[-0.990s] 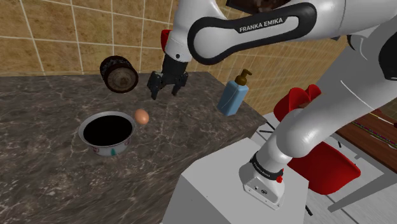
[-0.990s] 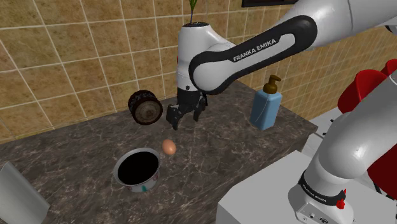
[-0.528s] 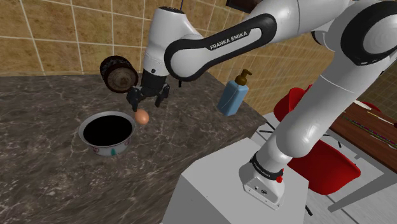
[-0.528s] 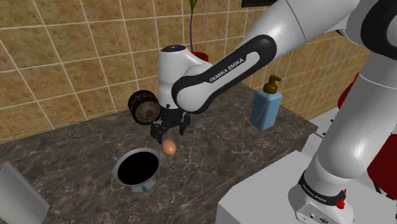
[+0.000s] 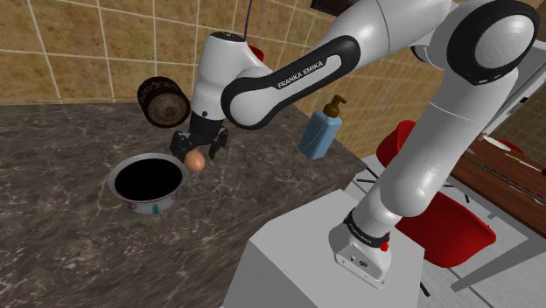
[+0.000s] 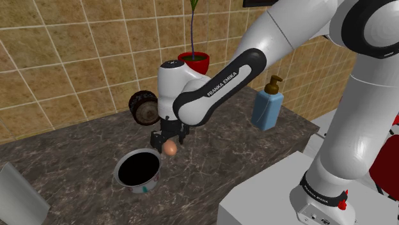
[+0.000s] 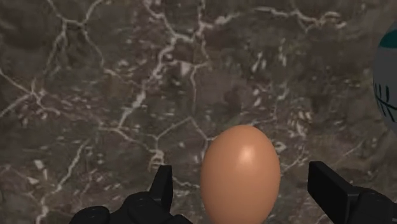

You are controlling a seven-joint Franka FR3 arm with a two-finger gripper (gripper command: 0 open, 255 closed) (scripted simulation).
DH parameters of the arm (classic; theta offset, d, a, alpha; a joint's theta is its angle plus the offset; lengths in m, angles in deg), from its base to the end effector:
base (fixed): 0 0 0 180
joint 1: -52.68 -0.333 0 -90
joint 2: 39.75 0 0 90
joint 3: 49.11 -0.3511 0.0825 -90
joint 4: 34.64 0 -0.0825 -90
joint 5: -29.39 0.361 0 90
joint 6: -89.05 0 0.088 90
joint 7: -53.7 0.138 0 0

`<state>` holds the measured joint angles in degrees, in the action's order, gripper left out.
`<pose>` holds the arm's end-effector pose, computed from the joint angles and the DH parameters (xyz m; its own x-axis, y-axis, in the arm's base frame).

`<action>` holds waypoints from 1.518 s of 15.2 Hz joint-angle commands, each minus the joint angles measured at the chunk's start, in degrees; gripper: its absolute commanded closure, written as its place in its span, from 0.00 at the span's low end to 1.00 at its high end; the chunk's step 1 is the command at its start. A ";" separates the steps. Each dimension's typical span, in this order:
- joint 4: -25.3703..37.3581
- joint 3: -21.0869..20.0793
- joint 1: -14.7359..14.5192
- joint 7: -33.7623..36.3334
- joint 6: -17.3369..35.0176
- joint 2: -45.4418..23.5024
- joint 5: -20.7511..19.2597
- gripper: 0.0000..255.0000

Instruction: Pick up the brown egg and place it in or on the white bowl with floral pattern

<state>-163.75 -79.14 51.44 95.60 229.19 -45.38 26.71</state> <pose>0.4559 0.2730 0.3566 0.9850 -0.1579 0.0702 -0.1519 -0.9848 -0.0837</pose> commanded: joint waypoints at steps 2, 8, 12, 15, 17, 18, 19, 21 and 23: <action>0.08 0.07 -0.09 0.31 0.43 -0.55 -0.46 0.00; 0.08 0.07 -0.09 0.31 0.43 -0.55 -0.46 1.00; 0.07 0.07 -0.08 0.30 0.43 -0.54 -0.45 1.00; 0.08 0.07 -0.09 0.32 0.44 -0.56 -0.47 1.00; 0.08 0.07 -0.09 0.31 0.43 -0.55 -0.46 1.00; 0.31 -0.02 -0.01 -0.02 -0.29 0.02 0.02 1.00; 0.57 -0.10 0.06 -0.32 -1.03 0.58 0.46 1.00; 1.11 -0.21 0.18 -0.90 -2.50 1.67 1.32 1.00; 1.70 -0.29 0.28 -1.43 -3.99 2.71 2.10 1.00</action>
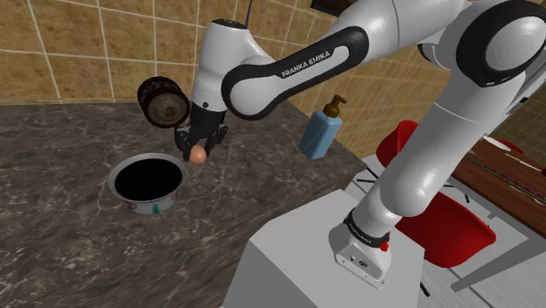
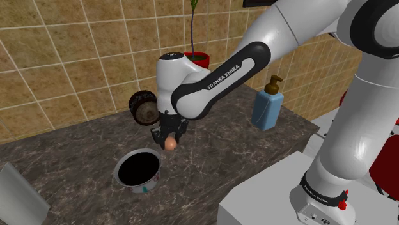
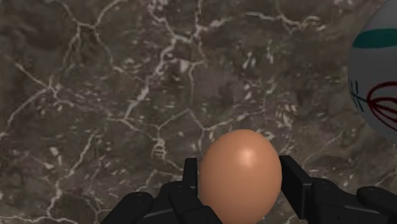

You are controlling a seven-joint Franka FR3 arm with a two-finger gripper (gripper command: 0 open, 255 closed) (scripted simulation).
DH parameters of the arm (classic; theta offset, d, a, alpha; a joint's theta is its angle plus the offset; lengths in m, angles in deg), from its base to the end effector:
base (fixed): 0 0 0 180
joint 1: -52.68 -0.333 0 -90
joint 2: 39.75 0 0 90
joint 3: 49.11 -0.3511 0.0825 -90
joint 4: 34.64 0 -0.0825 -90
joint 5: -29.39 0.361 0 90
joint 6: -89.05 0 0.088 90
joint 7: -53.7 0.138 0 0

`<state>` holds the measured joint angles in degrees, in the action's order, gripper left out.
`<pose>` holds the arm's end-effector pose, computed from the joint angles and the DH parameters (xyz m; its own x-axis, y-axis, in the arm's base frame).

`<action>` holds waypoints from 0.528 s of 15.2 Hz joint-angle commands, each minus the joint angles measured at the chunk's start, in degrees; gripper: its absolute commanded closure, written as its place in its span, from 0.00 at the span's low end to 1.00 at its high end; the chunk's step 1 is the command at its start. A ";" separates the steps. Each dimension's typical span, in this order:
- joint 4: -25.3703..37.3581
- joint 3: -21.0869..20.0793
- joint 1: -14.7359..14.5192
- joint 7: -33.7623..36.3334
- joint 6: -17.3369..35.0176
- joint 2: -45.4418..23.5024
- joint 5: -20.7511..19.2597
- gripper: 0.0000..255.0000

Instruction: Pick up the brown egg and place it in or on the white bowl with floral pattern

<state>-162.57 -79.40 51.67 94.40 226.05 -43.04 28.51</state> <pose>0.4536 0.2733 0.3786 0.9849 -0.1576 0.0711 -0.1516 -0.9849 -0.0840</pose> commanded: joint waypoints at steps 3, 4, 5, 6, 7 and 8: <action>1.50 -0.06 0.16 -0.94 -3.10 1.84 1.34 1.00; 1.85 -0.05 0.19 -1.15 -3.85 2.30 1.66 1.00; 2.22 -0.04 0.22 -1.36 -4.61 2.75 1.96 1.00; 2.59 -0.03 0.24 -1.55 -5.37 3.19 2.25 1.00; 2.98 -0.01 0.26 -1.73 -6.12 3.61 2.52 1.00; 3.39 0.01 0.29 -1.91 -6.88 4.02 2.77 1.00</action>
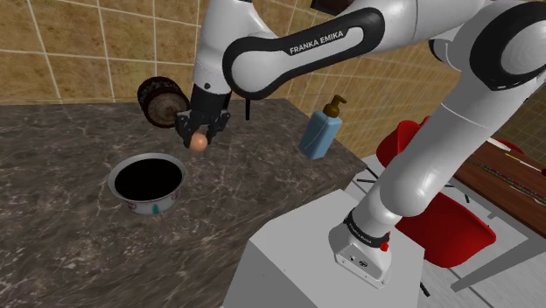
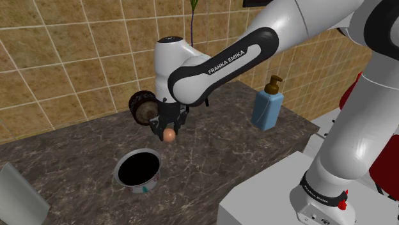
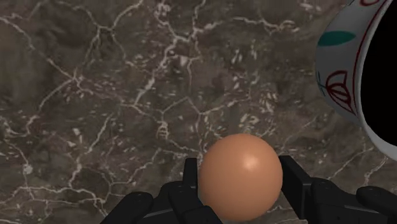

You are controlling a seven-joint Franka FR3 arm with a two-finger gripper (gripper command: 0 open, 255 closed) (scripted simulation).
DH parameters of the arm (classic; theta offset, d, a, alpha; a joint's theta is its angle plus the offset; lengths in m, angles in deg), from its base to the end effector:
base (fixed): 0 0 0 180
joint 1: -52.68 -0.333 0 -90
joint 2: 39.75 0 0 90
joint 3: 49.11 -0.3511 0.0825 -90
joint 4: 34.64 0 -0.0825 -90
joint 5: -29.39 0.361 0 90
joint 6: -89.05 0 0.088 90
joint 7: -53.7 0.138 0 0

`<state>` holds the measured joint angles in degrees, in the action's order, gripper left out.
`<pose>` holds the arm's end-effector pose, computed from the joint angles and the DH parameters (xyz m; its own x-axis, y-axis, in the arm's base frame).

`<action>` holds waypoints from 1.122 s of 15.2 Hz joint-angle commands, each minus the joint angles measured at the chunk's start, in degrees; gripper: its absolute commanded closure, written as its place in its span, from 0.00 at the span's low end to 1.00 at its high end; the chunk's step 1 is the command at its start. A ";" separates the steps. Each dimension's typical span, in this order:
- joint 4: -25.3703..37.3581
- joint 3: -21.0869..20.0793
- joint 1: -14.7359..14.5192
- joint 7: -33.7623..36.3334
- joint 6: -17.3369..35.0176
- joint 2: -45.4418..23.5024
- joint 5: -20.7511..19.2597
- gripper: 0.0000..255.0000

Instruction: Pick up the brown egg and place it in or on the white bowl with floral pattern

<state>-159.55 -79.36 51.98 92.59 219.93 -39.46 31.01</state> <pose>0.4514 0.2725 0.4194 0.9849 -0.1577 0.0712 -0.1516 -0.9849 -0.0840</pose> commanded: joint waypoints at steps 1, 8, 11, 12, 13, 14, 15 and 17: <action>0.78 0.00 0.00 -0.26 -1.52 0.83 0.51 1.00; 4.02 0.29 0.11 -1.15 -6.86 3.21 1.84 1.00; 5.60 0.43 0.15 -1.42 -9.15 4.02 2.24 1.00; 6.15 0.48 0.17 -1.49 -9.92 4.26 2.36 1.00; 6.71 0.53 0.18 -1.56 -10.68 4.48 2.46 1.00; 7.28 0.58 0.20 -1.62 -11.44 4.70 2.55 1.00; 7.86 0.63 0.22 -1.67 -12.21 4.90 2.64 1.00; 9.07 0.72 0.25 -1.76 -13.74 5.26 2.78 1.00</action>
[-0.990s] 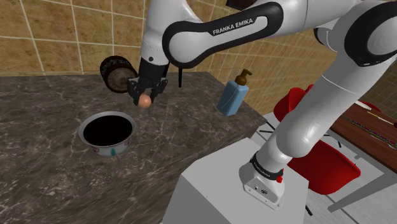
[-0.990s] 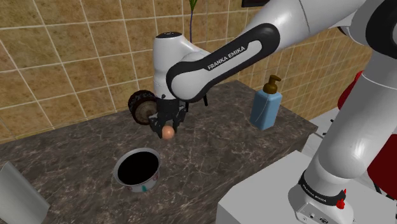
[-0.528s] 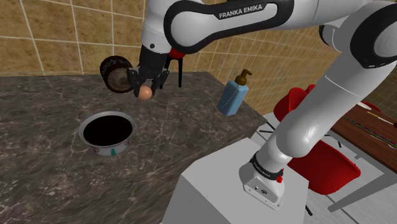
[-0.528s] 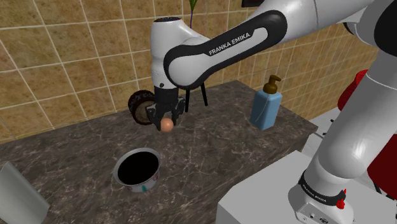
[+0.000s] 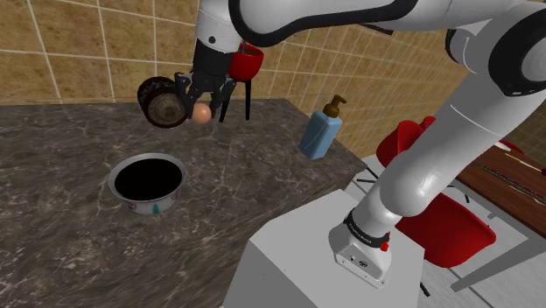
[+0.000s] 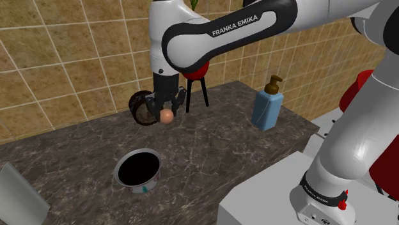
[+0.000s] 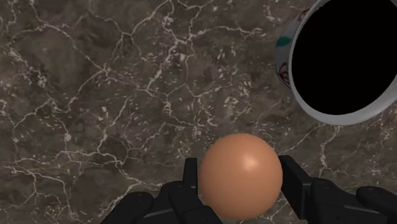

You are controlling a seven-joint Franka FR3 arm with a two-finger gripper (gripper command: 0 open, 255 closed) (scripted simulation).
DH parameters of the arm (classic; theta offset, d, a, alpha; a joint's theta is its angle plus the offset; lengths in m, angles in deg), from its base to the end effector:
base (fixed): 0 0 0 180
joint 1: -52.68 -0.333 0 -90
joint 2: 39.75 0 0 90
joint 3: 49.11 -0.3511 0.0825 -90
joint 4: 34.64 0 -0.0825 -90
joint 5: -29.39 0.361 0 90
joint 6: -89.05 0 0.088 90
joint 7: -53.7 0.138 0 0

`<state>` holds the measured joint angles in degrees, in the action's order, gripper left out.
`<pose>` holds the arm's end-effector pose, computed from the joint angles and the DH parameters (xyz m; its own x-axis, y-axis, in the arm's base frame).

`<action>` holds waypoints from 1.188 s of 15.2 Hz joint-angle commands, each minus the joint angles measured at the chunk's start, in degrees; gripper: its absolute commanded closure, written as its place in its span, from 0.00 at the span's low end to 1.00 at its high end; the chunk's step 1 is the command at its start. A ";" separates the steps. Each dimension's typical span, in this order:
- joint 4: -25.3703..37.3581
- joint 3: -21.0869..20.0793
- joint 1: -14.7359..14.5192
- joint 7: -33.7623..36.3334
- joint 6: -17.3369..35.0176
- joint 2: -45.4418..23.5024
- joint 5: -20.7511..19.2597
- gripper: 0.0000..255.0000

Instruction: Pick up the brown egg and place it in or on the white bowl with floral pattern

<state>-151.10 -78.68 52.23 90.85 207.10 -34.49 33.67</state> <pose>0.4459 0.2724 0.5036 0.9850 -0.1573 0.0713 -0.1512 -0.9849 -0.0842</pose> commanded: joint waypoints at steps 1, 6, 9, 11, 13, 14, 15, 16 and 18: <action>1.25 0.08 0.02 -0.06 -1.67 0.44 0.19 1.00; 4.46 -3.27 -2.36 6.45 -2.66 -1.84 -1.59 1.00; 7.36 -5.75 -4.31 11.62 -3.33 -4.40 -3.63 1.00; 9.65 -7.28 -5.80 15.19 -3.93 -6.51 -5.35 1.00; 12.25 -8.65 -7.52 18.83 -4.68 -8.93 -7.36 1.00; 13.50 -9.23 -8.33 20.45 -5.07 -10.10 -8.33 1.00; 12.83 -9.15 -8.40 20.51 -4.33 -10.20 -8.42 1.00; 12.18 -9.13 -8.42 20.59 -3.59 -10.32 -8.52 1.00; 10.92 -9.10 -8.46 20.77 -2.11 -10.61 -8.77 1.00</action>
<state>-139.43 -87.77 43.79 111.51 204.21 -45.09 24.95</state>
